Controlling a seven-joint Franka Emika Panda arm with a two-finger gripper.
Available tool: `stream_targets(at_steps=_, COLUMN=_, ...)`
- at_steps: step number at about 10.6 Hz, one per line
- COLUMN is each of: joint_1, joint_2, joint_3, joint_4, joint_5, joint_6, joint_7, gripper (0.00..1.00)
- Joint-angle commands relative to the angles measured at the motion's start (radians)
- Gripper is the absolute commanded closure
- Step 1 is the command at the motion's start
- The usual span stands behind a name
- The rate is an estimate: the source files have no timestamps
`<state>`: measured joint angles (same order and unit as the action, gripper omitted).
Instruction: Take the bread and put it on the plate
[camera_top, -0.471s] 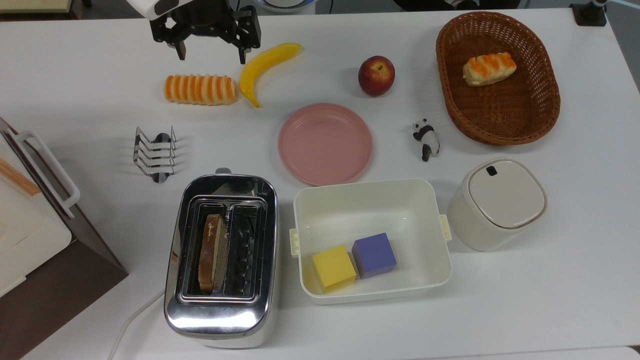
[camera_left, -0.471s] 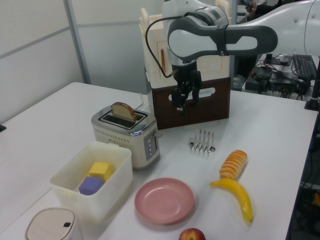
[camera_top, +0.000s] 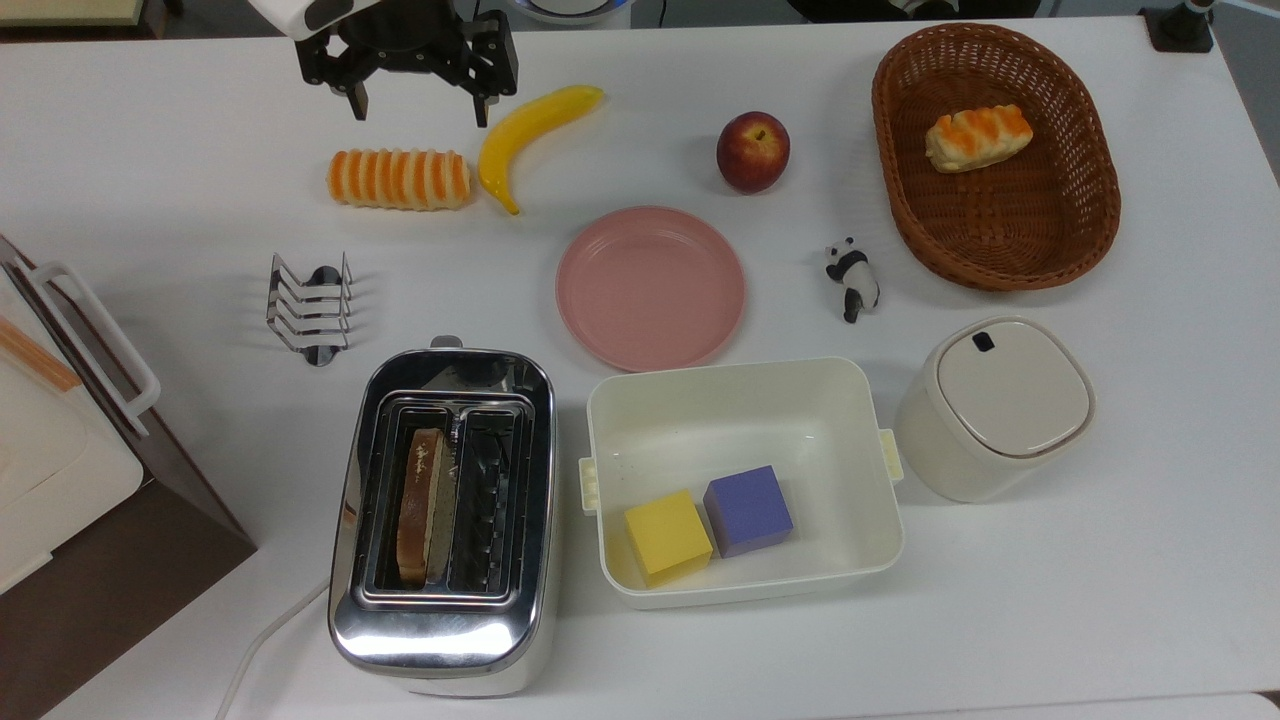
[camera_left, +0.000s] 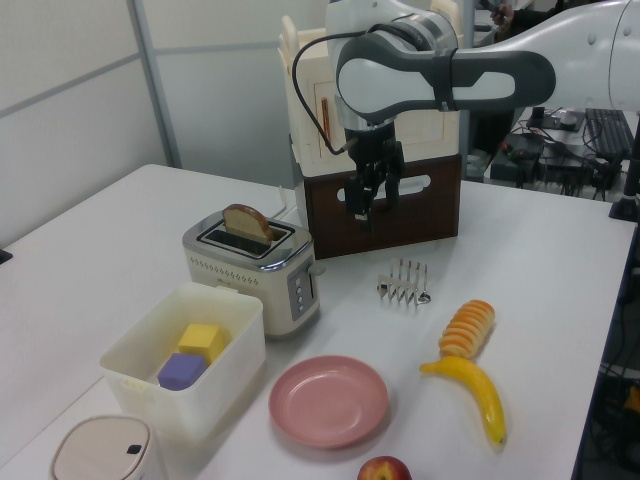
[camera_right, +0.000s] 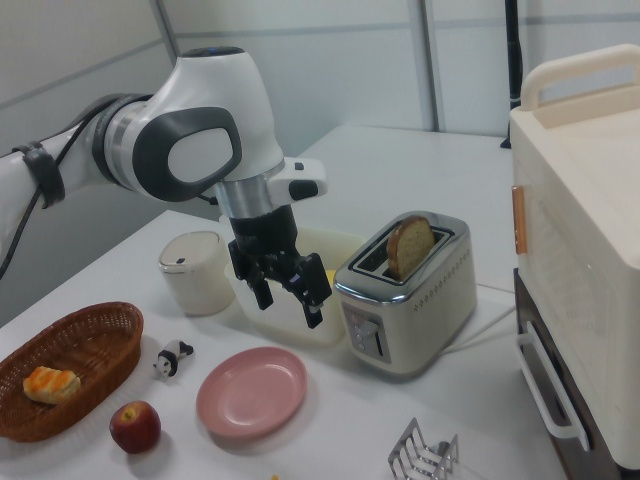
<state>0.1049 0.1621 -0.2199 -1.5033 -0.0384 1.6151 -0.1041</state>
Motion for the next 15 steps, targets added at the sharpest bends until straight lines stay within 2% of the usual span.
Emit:
stream_targets(at_steps=1, joint_1=-0.001, joint_2=-0.016, joint_3=-0.006, joint_4=-0.014, joint_5=0.011, joint_6=-0.009, joint_7=-0.031, gripper=0.0)
stream_targets(at_steps=10, joint_1=0.002, joint_2=-0.01, joint_3=-0.004, joint_4=-0.017, joint_5=0.011, joint_6=-0.009, joint_7=-0.055, gripper=0.0)
stream_targets(at_steps=11, joint_1=0.002, joint_2=-0.007, joint_3=-0.004, joint_4=-0.018, joint_5=0.012, joint_6=-0.003, joint_7=-0.054, gripper=0.04)
stream_targets(at_steps=12, joint_1=0.002, joint_2=-0.006, joint_3=-0.004, joint_4=-0.017, joint_5=0.015, joint_6=0.002, joint_7=-0.057, gripper=0.2)
stream_targets(at_steps=14, joint_1=-0.001, joint_2=0.0, joint_3=-0.006, joint_4=-0.017, joint_5=0.049, joint_6=0.023, joint_7=-0.13, gripper=0.6)
stream_targets(at_steps=15, joint_1=-0.007, joint_2=0.001, joint_3=-0.007, joint_4=-0.014, joint_5=0.069, joint_6=0.035, joint_7=-0.137, gripper=0.62)
